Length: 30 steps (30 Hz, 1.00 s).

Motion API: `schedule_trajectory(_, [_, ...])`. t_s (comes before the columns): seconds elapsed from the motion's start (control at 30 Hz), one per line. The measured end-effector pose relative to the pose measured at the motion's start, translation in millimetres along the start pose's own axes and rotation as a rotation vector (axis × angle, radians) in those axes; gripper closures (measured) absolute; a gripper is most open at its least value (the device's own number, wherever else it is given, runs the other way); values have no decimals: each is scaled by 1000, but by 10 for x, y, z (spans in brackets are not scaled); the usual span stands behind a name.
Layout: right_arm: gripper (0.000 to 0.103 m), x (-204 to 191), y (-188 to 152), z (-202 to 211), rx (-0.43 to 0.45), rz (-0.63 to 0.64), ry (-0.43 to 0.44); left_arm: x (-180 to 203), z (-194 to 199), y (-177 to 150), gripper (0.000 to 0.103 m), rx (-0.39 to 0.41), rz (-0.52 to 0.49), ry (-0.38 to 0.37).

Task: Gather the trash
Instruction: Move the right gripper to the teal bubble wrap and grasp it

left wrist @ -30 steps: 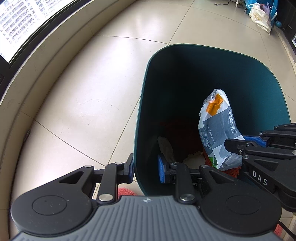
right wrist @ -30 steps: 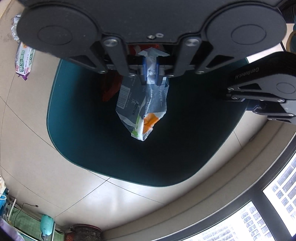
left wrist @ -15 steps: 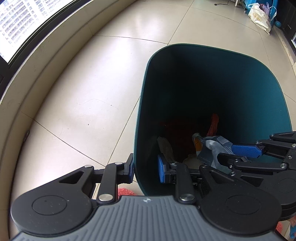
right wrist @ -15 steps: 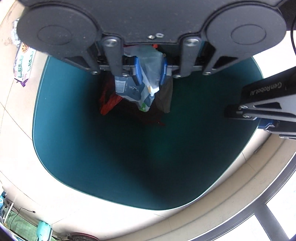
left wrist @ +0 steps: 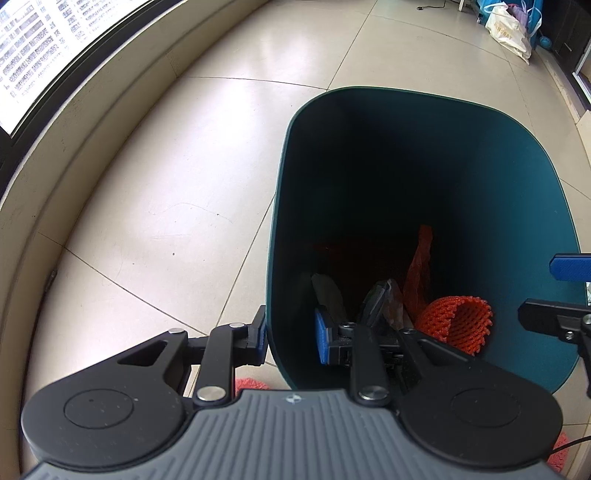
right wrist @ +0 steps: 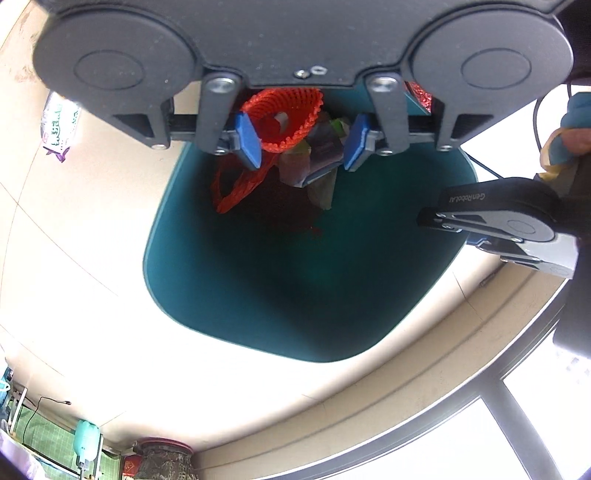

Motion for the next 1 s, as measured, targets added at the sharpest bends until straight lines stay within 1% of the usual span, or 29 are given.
schedule_trajectory(0.17, [47,168,-110,434,68,-28,-8,16,4,-12,79,10,-32,7])
schedule_trajectory(0.27, [45,341,-212,681,106,-62,-42,36,0,-32,79,21,-57,14])
schedule_trajectory(0.37, [40,557,-362,836,117,-107,-78,51,1,-39,79,28,-76,19])
schedule_trajectory(0.43, [40,691,-444,893,111,-132,-101,54,-1,-43,79,28,-84,20])
schedule_trajectory(0.5, [39,843,-573,920,97,-166,-128,53,0,-48,79,27,-88,19])
schedule_trajectory(0.6, [33,1034,-789,933,75,-224,-166,45,7,-71,79,32,-107,13])
schedule_trajectory(0.73, [28,1272,-1169,876,10,-300,-205,57,-9,-107,79,35,-130,1])
schedule_trajectory(0.77, [28,1323,-1277,827,-12,-314,-221,56,-13,-111,79,35,-133,0])
schedule_trajectory(0.87, [22,1453,-1574,642,-74,-371,-240,48,-11,-117,79,35,-139,-1])
schedule_trajectory(1.0, [21,1591,-1973,264,-172,-442,-257,51,-20,-124,79,33,-141,-1])
Point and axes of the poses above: each gripper's, at about its wrist camera, not at the fingertips, and z roughly against the way its jaws point, x to its right, y to its top, the point moved 5 cm from there along -z, roughly the way its jaws point, and after that the axes turned 10 degrees about z, right-handed, at the moved point
